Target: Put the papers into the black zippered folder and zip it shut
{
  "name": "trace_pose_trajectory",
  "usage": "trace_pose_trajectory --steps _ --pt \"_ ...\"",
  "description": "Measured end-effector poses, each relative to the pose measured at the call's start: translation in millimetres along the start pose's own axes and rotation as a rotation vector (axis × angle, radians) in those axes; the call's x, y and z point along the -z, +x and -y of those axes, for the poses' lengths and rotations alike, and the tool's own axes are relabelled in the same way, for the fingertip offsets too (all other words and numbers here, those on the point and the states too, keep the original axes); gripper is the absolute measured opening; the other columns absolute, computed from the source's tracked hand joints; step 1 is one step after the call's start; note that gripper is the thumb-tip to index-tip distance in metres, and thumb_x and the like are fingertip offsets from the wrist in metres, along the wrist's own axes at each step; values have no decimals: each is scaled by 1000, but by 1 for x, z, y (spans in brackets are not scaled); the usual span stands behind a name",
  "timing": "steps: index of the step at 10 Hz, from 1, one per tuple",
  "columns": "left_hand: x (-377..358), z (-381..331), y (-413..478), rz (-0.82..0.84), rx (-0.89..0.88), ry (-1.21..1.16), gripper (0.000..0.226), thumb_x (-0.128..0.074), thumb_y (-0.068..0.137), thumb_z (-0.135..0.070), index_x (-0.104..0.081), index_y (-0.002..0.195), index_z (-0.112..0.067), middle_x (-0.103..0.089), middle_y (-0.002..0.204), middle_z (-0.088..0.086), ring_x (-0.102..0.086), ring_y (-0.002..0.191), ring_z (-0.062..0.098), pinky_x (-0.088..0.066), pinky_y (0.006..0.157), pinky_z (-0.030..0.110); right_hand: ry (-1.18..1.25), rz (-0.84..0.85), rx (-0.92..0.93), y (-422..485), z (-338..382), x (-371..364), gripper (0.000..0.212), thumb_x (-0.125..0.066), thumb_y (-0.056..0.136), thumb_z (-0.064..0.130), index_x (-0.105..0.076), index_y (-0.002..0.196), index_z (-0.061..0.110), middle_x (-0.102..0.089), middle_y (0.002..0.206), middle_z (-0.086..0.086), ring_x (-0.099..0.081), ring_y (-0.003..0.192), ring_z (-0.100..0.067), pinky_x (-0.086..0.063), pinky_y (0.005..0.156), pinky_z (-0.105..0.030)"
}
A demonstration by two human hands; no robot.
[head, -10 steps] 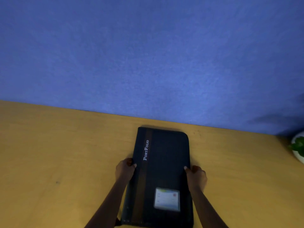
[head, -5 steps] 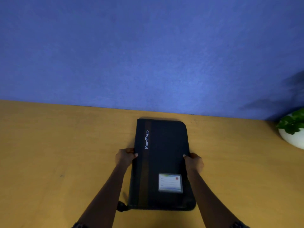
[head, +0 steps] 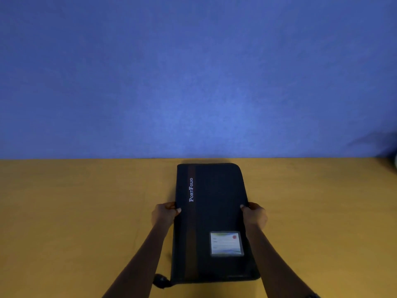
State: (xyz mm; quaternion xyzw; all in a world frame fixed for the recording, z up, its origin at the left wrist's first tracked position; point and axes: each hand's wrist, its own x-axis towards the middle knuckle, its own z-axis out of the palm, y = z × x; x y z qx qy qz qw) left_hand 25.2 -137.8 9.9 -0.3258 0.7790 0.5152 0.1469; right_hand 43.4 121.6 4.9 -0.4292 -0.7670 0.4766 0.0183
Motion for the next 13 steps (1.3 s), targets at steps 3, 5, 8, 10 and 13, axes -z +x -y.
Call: trace_pose_trajectory --steps 3,5,8,10,13 --pt "72 -3 64 -54 -21 58 33 -80 77 -18 -74 109 -12 -73 105 14 -67 98 32 -57 88 44 -10 63 24 -24 46 -87 27 -69 84 17 -72 109 7 -72 106 -18 -64 99 -34 -53 86 -35" --pt "85 -7 90 -55 -30 121 34 -79 78 -20 -73 111 -14 -72 107 15 -65 99 32 -56 89 42 -38 48 -15 -25 57 -111 25 -71 83 17 -72 106 6 -72 103 -18 -64 97 -34 -53 83 -36" --pt "87 -5 97 -23 -9 86 34 -79 77 -18 -73 110 -13 -72 104 14 -65 93 28 -57 87 40 -129 43 -30 -26 53 -116 27 -71 83 21 -71 105 5 -71 103 -19 -64 98 -34 -54 84 -37" --pt "75 -17 77 -54 -77 294 38 -70 83 -20 -67 118 -9 -68 115 18 -62 107 35 -52 90 39 -184 87 35 -22 60 -106 32 -70 83 22 -68 110 4 -68 111 -19 -60 105 -35 -51 90 -40" --pt "22 -60 7 -166 -421 557 68 -59 91 -29 -28 149 -9 -37 148 13 -36 135 31 -35 108 45 -381 90 330 -29 78 -64 38 -60 91 22 -55 126 8 -51 128 -17 -42 121 -33 -42 98 -40"
